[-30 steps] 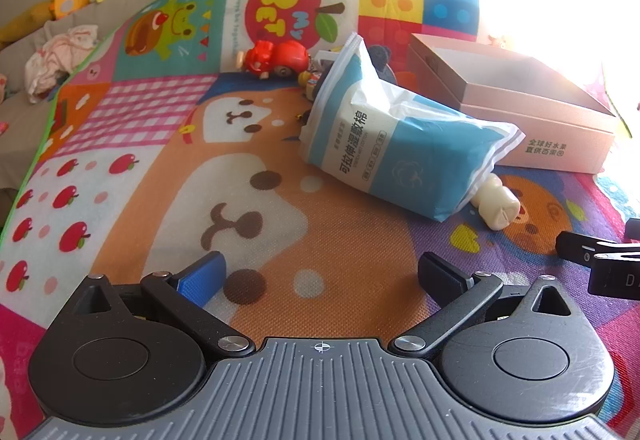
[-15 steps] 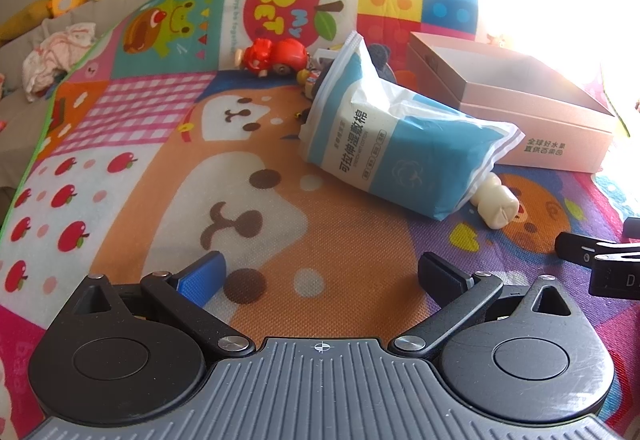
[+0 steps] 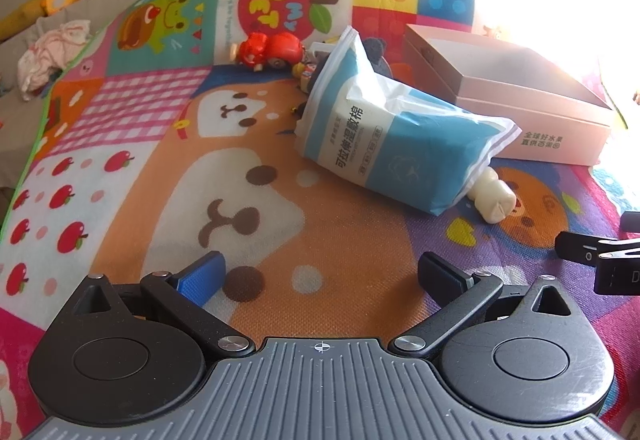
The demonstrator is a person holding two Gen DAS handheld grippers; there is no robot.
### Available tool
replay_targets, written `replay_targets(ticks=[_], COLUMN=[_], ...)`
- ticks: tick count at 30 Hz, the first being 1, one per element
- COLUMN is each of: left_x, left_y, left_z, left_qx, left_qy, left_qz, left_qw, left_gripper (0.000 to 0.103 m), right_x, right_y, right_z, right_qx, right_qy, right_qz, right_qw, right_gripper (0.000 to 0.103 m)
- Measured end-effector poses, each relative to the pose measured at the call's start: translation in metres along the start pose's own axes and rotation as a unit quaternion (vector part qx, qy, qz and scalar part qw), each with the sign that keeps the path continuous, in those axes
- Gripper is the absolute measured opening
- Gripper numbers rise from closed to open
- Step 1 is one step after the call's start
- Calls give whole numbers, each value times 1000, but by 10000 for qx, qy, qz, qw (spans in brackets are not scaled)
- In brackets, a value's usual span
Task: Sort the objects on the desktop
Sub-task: 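Move the left tool toward the blue wipes pack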
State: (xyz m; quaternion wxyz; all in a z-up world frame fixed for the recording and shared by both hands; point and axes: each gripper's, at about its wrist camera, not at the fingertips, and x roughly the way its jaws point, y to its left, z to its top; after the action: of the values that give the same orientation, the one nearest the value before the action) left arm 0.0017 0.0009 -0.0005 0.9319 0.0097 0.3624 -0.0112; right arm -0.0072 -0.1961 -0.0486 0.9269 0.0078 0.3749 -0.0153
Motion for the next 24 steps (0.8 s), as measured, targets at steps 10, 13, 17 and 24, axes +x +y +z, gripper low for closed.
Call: replay_targets(ticks=[10,13,17,24], left_x=[1,1,0,15], left_y=[-10,-12,-26,-30], left_z=[7,13,30,50], left_qx=[36,-4,123,585], left_qy=[94,97,-191,-534], left_qz=[-130,-279,-528,-133], left_qw=[9999,9996,9983,9968], left_gripper=[103,103,103,103], right_x=[-1,-2,-3,0], right_y=[1,3,5,4], right_z=[-2,-2,-2,1], right_qx=[-120,-231,-298,-392], right_qy=[-60,-90,-107,2], right_qz=[-2,4,-2,200], right_qw=[9999,9997,9995,9990], right_gripper=[103,103,103,103])
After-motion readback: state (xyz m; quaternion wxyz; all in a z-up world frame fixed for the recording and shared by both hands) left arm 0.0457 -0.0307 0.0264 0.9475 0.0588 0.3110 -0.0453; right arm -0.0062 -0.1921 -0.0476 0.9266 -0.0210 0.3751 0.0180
